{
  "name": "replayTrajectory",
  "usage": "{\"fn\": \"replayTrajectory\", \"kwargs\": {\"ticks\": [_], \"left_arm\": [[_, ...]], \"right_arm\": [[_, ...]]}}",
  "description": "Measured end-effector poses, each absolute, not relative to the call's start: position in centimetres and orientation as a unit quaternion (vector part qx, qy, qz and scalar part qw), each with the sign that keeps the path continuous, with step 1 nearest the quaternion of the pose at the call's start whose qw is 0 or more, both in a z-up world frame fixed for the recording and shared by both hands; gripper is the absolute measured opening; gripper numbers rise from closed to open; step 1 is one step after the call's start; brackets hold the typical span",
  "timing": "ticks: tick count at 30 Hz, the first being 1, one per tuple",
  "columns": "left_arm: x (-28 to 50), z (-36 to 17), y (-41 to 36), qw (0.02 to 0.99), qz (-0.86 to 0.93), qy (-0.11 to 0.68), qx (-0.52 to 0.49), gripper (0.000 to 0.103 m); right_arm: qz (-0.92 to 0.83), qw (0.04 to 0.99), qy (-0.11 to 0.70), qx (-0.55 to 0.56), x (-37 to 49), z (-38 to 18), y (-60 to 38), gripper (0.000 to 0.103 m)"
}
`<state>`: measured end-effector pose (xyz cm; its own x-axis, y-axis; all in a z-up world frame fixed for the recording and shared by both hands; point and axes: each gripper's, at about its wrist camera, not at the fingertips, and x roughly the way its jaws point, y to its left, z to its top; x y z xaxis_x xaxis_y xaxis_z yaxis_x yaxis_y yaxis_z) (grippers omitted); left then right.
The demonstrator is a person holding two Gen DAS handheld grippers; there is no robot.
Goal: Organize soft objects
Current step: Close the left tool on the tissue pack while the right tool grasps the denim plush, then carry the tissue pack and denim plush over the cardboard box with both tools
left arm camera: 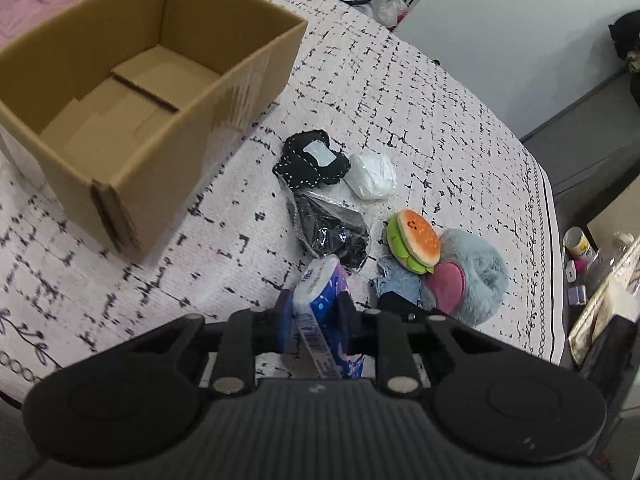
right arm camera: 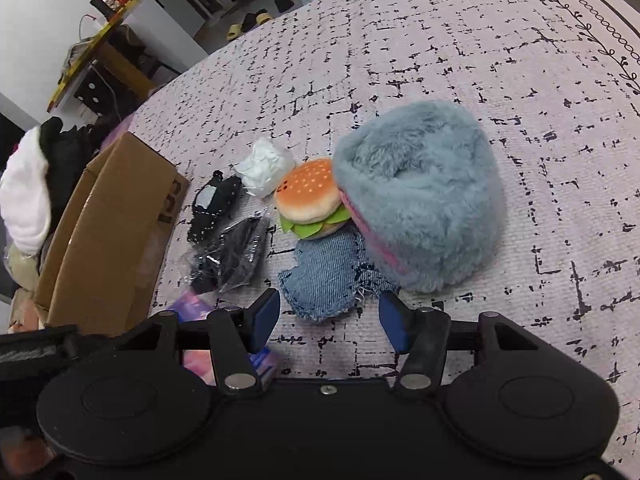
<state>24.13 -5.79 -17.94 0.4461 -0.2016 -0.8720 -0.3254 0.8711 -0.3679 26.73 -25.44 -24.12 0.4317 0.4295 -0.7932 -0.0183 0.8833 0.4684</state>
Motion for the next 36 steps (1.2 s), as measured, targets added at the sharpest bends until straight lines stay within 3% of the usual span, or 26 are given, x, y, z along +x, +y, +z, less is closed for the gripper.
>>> {"fn": "replayTrajectory", "kwargs": {"ticks": [3, 4, 5, 8, 10, 36], "left_arm": [[24.1, -17.2, -5.7, 0.821, 0.033, 0.522, -0.227, 0.021], [24.0, -16.9, -5.6, 0.824, 0.031, 0.521, -0.219, 0.021], [23.9, -16.6, -5.6, 0.827, 0.029, 0.521, -0.212, 0.021], [23.8, -15.9, -5.2, 0.83, 0.022, 0.521, -0.199, 0.021], [23.5, -15.4, -4.9, 0.832, 0.022, 0.519, -0.197, 0.021], [18.2, -9.7, -3.0, 0.873, -0.045, 0.465, -0.137, 0.021]], "right_arm": [[0.132, 0.828, 0.512, 0.186, 26.8, -24.4, -24.9, 0.052], [0.128, 0.831, 0.511, 0.177, 26.8, -24.5, -24.6, 0.046], [0.125, 0.835, 0.508, 0.17, 26.8, -24.5, -24.4, 0.033], [0.115, 0.843, 0.499, 0.166, 26.6, -24.4, -24.2, 0.019], [0.113, 0.842, 0.498, 0.173, 26.2, -24.2, -24.3, 0.015], [0.095, 0.889, 0.415, 0.171, 17.3, -15.6, -24.6, 0.015]]}}
